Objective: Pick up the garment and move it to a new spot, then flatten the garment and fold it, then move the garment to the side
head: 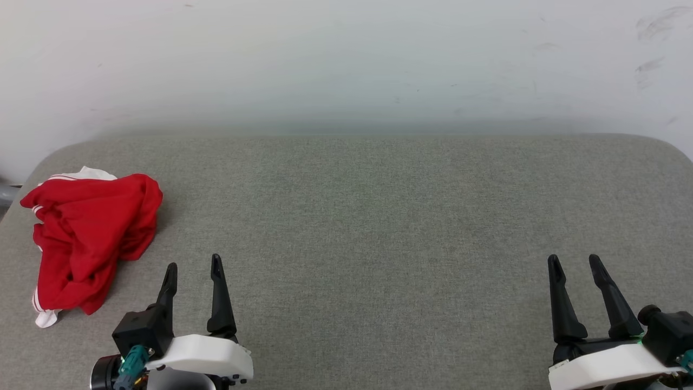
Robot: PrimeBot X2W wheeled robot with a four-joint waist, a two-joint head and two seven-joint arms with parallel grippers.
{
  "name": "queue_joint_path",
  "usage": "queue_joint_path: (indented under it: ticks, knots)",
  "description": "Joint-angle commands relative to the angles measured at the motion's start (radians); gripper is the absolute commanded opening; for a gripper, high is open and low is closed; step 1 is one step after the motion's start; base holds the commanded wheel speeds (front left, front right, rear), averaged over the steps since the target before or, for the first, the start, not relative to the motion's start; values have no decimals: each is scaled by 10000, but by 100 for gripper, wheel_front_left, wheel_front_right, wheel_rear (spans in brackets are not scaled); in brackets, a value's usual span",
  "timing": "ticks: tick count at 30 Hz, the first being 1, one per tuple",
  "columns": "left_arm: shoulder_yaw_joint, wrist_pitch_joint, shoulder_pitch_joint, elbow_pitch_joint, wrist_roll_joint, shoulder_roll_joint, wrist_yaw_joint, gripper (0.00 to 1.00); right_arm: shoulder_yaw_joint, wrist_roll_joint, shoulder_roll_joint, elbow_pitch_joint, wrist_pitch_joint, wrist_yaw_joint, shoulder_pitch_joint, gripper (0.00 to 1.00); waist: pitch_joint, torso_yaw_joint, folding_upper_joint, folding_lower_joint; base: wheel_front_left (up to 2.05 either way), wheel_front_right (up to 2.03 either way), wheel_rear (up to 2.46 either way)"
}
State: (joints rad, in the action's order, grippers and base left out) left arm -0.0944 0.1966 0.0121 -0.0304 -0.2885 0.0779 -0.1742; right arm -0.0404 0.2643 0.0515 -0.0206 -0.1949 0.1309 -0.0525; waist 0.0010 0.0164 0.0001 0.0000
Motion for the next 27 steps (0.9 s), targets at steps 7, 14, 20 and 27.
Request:
queue_joint_path:
  ticks: [7, 14, 20, 27]
  knots:
    - [-110, 223, 89, 141, 861, 30, -155, 100, -56, -672, -17, 190, -251, -4, -104, 100, 14, 30, -1, 0, 0, 0, 0]
    - [-147, 369, 171, 167, 1410, 15, -213, 100, -64, -1105, -19, 253, -378, -4, -200, 100, 12, 34, -1, 0, 0, 0, 0]
    - [-157, 462, 205, 184, 1770, -5, -222, 100, -20, -1324, -20, 302, -474, -4, -239, 100, 15, 38, -1, 0, 0, 0, 0]
    - [-143, 588, 265, 197, 2259, -54, -225, 100, -19, -1618, -22, 349, -621, -4, -307, 100, 25, 69, -1, 0, 0, 0, 0]
